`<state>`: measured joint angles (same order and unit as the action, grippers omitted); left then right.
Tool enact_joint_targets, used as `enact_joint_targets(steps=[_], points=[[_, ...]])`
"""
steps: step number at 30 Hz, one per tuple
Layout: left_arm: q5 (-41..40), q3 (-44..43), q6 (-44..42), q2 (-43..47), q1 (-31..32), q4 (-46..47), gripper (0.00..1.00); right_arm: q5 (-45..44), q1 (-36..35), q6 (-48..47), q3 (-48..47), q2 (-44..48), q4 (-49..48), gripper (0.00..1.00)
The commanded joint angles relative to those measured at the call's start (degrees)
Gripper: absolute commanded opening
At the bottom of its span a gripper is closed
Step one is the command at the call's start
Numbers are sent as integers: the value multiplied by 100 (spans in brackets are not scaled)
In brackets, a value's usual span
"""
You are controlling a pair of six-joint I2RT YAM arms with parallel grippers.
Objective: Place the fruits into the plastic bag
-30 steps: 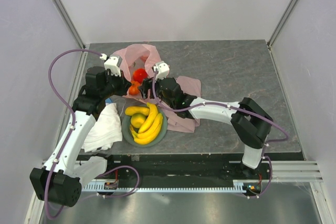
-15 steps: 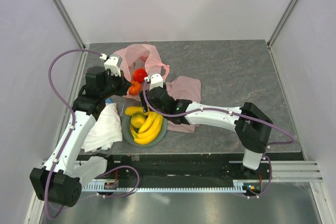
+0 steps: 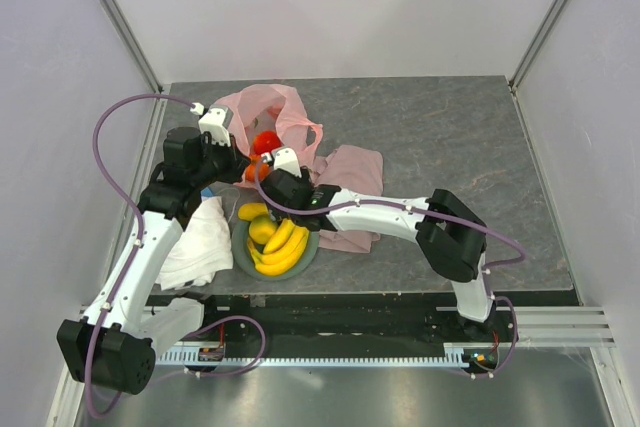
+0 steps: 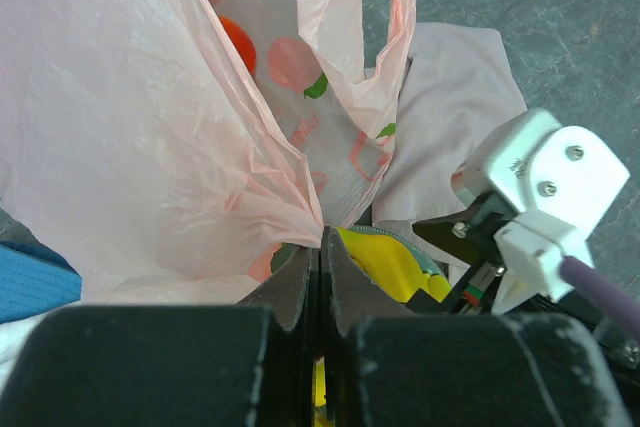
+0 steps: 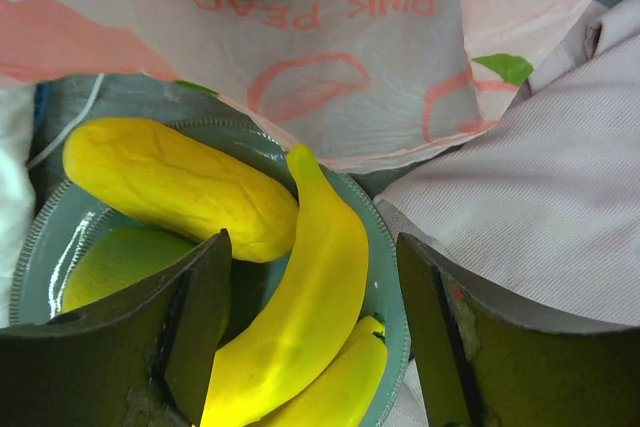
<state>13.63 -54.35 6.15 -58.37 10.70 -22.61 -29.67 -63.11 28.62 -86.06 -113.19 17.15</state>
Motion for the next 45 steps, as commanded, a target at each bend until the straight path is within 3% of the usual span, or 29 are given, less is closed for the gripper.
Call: enact_joint_targets(steps=[1,12,24,27,35,39,45], points=[[-9,3,97,45,20,213,2,-126,1,231,-481,-151,551,74],[26,3,106,54,29,213,1,-109,1,311,-710,-467,974,70],[43,3,114,45,38,213,2,-74,9,355,-772,-564,1036,49],[43,-6,114,45,46,222,2,-100,9,355,-763,-494,1028,37],[17,3,105,71,46,222,2,-223,53,512,-693,-327,993,34],[26,3,105,80,46,213,1,-223,115,662,-658,-231,966,26],[17,-6,97,98,46,213,2,-293,220,768,-491,95,790,21]])
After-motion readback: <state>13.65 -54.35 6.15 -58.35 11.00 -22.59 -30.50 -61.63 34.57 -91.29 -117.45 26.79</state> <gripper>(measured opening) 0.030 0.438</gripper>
